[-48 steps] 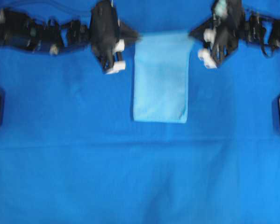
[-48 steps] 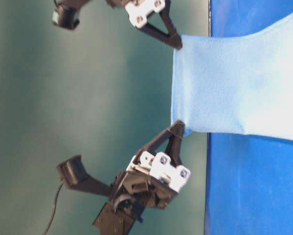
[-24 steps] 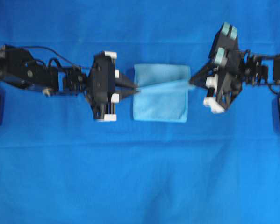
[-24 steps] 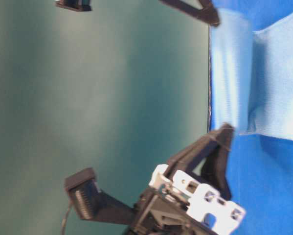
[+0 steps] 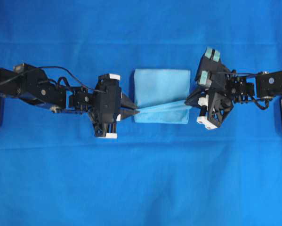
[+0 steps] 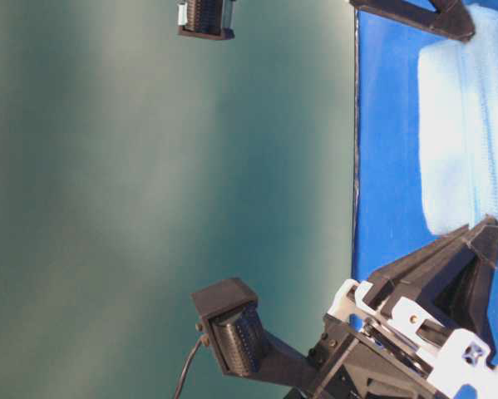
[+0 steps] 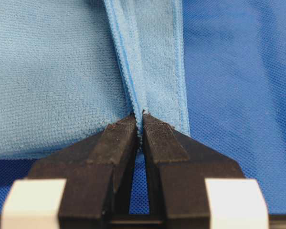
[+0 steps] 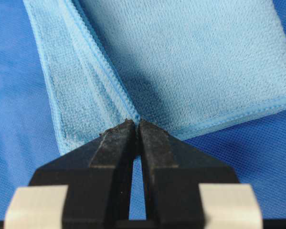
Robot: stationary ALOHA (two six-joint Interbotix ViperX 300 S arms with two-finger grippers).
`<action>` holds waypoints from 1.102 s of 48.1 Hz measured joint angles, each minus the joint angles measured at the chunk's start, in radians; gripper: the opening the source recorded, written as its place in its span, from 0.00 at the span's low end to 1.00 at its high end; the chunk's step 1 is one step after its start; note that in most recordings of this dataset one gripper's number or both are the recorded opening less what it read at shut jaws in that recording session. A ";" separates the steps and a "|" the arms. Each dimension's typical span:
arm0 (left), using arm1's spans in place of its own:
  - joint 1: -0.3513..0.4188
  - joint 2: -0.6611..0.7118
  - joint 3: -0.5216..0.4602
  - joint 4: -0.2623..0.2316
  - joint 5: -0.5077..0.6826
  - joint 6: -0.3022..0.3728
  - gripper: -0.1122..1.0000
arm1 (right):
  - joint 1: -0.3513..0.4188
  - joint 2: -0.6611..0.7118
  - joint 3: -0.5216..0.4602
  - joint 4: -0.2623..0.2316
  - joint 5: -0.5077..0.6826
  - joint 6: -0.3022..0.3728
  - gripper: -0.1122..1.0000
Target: Fold the light blue towel.
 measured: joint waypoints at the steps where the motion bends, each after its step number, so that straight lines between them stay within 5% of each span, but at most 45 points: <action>1: 0.000 0.002 0.000 0.000 0.000 0.000 0.13 | 0.000 0.000 -0.002 -0.002 0.000 0.000 0.14; 10: 0.002 0.002 -0.002 0.000 0.002 0.000 0.13 | 0.002 0.006 -0.003 0.000 -0.009 0.000 0.17; 14: 0.002 0.002 -0.006 0.002 0.005 0.000 0.16 | 0.002 0.011 -0.006 -0.002 -0.015 0.000 0.38; 21: 0.000 0.002 -0.009 0.002 0.005 0.003 0.49 | 0.006 0.015 -0.009 -0.002 -0.025 0.000 0.69; 27: 0.000 0.002 -0.011 0.000 0.009 0.009 0.78 | 0.014 0.015 -0.017 -0.002 -0.025 0.000 0.65; 40: 0.000 -0.087 -0.002 0.002 0.089 0.040 0.68 | 0.054 -0.077 -0.035 -0.002 0.061 -0.005 0.65; 53: 0.000 -0.376 0.044 0.002 0.265 0.060 0.66 | 0.100 -0.308 -0.038 -0.015 0.204 -0.012 0.65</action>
